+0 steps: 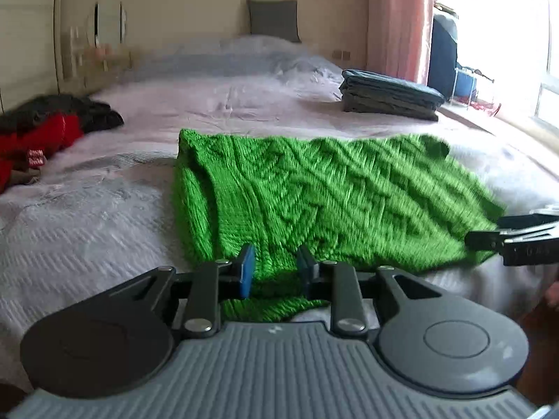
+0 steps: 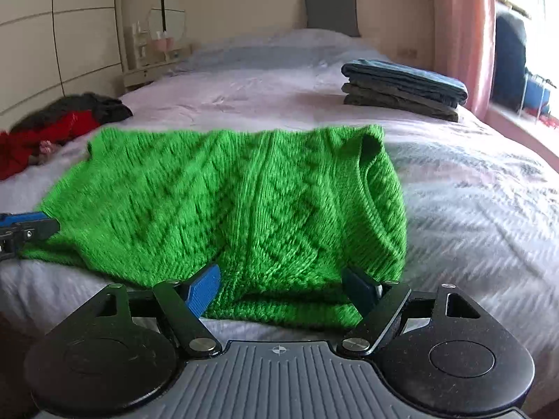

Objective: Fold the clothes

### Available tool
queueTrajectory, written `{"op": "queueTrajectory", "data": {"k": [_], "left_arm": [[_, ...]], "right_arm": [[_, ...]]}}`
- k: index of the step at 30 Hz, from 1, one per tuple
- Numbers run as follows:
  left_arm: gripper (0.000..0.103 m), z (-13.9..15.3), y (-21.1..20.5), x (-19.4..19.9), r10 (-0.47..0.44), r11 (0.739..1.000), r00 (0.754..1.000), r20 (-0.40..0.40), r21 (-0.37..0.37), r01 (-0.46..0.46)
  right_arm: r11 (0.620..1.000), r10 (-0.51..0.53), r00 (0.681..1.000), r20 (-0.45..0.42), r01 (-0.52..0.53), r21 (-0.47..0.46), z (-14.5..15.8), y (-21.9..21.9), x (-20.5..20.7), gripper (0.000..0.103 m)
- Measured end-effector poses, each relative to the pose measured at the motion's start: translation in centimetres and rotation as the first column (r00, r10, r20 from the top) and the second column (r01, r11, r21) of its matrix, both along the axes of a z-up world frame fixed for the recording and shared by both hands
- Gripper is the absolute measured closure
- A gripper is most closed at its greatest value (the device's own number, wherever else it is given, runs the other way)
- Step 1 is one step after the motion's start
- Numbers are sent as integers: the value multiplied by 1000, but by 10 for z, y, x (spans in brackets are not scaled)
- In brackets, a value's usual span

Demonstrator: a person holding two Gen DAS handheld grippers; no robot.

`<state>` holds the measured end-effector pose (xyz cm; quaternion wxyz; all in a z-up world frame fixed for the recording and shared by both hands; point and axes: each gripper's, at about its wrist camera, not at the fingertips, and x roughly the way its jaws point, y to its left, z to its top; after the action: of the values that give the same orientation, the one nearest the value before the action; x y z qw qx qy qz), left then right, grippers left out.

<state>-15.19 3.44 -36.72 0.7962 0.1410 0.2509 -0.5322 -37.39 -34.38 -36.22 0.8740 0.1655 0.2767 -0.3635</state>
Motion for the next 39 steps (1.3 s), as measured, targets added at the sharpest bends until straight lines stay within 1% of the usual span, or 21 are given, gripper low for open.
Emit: {"op": "queueTrajectory", "data": {"k": [2, 5, 6, 7, 9, 10, 11, 12, 16, 18, 20, 21, 22, 23, 25, 28, 30, 33, 36, 38, 39], "left_arm": [[77, 24, -1, 19, -9, 1000, 999, -41, -12, 9], [74, 49, -11, 55, -26, 998, 997, -75, -64, 21], [74, 57, -16, 67, -32, 996, 996, -87, -83, 25], [74, 60, -25, 79, -24, 996, 995, -93, -87, 16], [74, 65, -44, 100, -2, 996, 996, -92, -89, -6], [74, 66, -55, 109, 11, 996, 996, -84, -82, -17], [75, 65, -66, 116, 18, 997, 996, -82, -74, -24], [75, 64, -76, 123, 24, 997, 996, -81, -65, -30], [75, 49, -114, 137, 9, 1000, 997, -80, -26, -11], [76, 35, -132, 144, 1, 1000, 997, -73, 3, -1], [76, 10, -143, 153, 27, 997, 997, -66, 68, -22], [79, -2, -149, 158, 40, 994, 997, -62, 100, -33], [82, -14, -155, 163, 53, 990, 997, -58, 133, -45], [84, -27, -154, 166, 56, 989, 996, -64, 137, -47], [84, -36, -148, 165, 47, 993, 997, -54, 107, -41], [84, -35, -147, 172, 47, 995, 995, -86, 94, -39], [87, -27, -146, 180, 59, 995, 989, -133, 90, -47], [88, 3, -142, 179, 83, 995, 988, -133, 68, -75], [85, 27, -155, 166, 53, 998, 994, -94, 50, -49], [85, 30, -171, 151, -6, 998, 996, -90, 55, 11], [84, 28, -181, 144, -37, 997, 996, -82, 65, 42]], "right_arm": [[1000, -13, 998, 63, 12, 3, 22, -16, -9, 23], [999, -50, 987, 152, 48, 17, 45, -52, -13, 23], [998, -63, 984, 166, 60, 21, 50, -66, -10, 29], [997, -76, 981, 180, 72, 26, 54, -80, -6, 32], [996, -90, 979, 181, 88, 19, 57, -106, 4, 34], [996, -91, 981, 169, 90, 11, 56, -117, 12, 36], [996, -85, 985, 150, 85, 5, 54, -127, 20, 44], [997, -77, 988, 133, 78, 2, 51, -136, 29, 47], [998, -50, 996, 73, 51, -21, 36, -170, 61, 48], [998, -40, 999, 4, 40, -47, 20, -187, 74, 48], [998, -36, 997, -73, 32, -55, -3, -202, 85, 48], [999, -30, 993, -111, 26, -41, -17, -210, 87, 48], [1000, -19, 991, -129, 16, -27, -31, -217, 86, 48], [1000, -9, 992, -125, 6, -26, -40, -218, 82, 48], [1000, 7, 994, -105, -9, -27, -46, -220, 74, 48], [1000, 23, 997, -74, -23, 0, -45, -226, 65, 48], [1000, 7, 999, -48, -6, 30, -36, -229, 59, 48], [998, -55, 998, -17, 55, 4, -4, -223, 60, 48], [999, 6, 1000, 11, -6, -37, 18, -210, 81, 48], [996, 72, 997, -13, -72, -59, 21, -201, 104, 48], [993, 96, 995, -35, -98, -64, 17, -198, 115, 48]]}}
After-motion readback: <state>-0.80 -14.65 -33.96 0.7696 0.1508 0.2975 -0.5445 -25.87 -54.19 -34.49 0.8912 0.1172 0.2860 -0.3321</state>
